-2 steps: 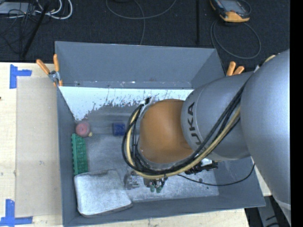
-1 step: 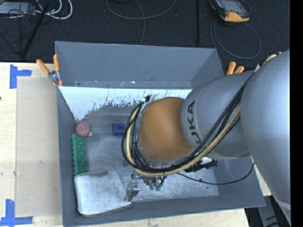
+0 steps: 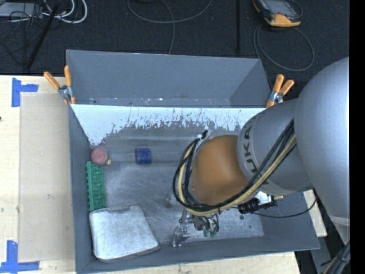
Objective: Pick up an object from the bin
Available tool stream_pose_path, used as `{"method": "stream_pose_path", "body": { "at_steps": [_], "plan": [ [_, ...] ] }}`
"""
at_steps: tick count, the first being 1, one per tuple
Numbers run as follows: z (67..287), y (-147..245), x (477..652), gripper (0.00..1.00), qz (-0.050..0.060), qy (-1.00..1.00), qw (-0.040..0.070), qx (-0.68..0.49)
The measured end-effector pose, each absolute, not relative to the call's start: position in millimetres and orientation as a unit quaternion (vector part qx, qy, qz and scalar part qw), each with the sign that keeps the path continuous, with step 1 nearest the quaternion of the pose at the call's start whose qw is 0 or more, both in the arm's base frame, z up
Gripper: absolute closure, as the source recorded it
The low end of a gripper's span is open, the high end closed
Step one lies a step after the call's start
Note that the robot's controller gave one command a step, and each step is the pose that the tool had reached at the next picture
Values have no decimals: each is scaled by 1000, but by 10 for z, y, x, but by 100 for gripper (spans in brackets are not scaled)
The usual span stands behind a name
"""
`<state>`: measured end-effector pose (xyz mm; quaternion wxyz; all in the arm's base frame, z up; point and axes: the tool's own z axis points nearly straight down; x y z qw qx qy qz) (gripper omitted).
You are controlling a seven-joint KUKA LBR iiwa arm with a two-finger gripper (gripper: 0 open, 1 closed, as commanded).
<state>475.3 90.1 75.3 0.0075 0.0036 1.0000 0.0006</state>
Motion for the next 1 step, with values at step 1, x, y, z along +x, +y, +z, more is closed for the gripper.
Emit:
{"method": "stream_pose_path", "body": {
  "at_steps": [1],
  "plan": [
    [757, 929, 4706, 100, 0, 1000, -2, 2]
  ]
}}
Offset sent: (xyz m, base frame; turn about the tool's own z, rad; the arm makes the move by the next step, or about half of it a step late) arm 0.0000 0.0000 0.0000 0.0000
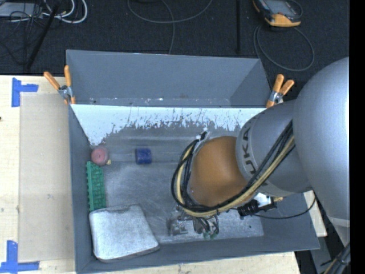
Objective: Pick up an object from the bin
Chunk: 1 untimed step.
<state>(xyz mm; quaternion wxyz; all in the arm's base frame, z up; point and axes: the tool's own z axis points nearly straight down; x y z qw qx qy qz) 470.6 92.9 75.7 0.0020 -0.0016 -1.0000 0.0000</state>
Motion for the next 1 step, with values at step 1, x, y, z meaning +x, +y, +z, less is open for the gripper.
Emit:
{"method": "stream_pose_path", "body": {
  "at_steps": [1],
  "plan": [
    [772, 928, 4752, 0, -1, -1000, -7, -3]
  ]
}}
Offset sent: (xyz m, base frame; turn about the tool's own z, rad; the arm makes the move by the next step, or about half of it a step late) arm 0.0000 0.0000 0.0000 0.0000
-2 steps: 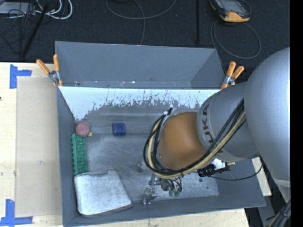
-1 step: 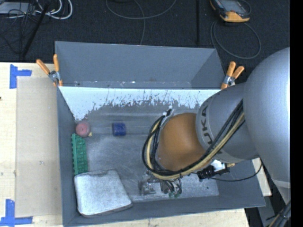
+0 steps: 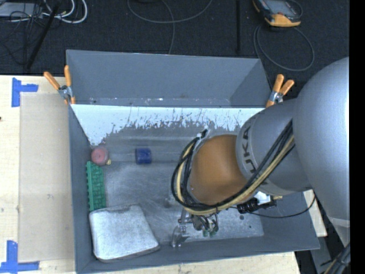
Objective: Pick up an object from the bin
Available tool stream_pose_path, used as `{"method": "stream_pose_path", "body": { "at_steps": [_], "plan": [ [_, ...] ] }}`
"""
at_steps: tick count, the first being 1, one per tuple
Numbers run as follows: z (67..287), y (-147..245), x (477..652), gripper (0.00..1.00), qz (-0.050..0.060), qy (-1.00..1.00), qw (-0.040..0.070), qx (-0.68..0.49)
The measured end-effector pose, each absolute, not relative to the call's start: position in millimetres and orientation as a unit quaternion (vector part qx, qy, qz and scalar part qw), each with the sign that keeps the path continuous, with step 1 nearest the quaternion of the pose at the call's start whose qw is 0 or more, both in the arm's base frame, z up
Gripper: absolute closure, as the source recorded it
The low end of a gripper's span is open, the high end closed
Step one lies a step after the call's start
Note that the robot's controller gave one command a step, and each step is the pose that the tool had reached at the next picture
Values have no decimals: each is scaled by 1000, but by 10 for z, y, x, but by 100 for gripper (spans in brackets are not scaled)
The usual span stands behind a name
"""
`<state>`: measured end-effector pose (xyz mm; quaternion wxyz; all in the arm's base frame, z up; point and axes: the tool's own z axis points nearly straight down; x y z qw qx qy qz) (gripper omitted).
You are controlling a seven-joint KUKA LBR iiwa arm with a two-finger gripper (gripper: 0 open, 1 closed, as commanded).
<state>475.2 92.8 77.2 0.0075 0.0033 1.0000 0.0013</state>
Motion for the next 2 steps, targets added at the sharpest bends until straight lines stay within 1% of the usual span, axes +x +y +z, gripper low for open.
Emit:
{"method": "stream_pose_path", "body": {
  "at_steps": [1, 2],
  "plan": [
    [1085, 1104, 4760, 0, 0, 988, 1, -152],
    [942, 815, 4779, 0, 0, 935, -2, -354]
  ]
}}
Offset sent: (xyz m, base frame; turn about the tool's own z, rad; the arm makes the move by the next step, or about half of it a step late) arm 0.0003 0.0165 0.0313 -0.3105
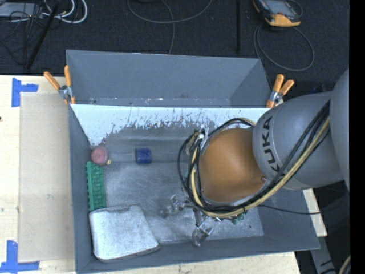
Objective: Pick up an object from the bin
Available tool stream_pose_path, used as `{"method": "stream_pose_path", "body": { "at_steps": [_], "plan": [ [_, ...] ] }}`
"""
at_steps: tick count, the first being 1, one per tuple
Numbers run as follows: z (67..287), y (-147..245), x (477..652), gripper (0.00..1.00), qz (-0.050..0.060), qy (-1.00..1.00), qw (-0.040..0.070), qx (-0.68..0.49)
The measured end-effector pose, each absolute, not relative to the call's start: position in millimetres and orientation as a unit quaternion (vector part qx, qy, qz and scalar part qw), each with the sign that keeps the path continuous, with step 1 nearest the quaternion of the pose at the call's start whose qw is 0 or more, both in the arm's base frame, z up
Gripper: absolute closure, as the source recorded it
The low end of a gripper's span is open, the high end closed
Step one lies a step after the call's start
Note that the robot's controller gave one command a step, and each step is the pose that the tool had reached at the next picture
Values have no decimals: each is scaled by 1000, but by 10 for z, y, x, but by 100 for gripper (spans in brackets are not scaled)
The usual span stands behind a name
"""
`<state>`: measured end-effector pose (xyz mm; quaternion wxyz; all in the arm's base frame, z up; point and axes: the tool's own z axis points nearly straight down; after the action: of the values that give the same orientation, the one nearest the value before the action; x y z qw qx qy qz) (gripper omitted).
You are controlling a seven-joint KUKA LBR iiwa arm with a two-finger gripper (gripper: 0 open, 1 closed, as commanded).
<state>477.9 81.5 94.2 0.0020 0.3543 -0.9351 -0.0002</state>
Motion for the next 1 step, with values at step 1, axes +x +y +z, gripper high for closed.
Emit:
{"method": "stream_pose_path", "body": {
  "at_steps": [1],
  "plan": [
    [945, 819, 4780, 100, -1, -936, 2, 352]
  ]
}}
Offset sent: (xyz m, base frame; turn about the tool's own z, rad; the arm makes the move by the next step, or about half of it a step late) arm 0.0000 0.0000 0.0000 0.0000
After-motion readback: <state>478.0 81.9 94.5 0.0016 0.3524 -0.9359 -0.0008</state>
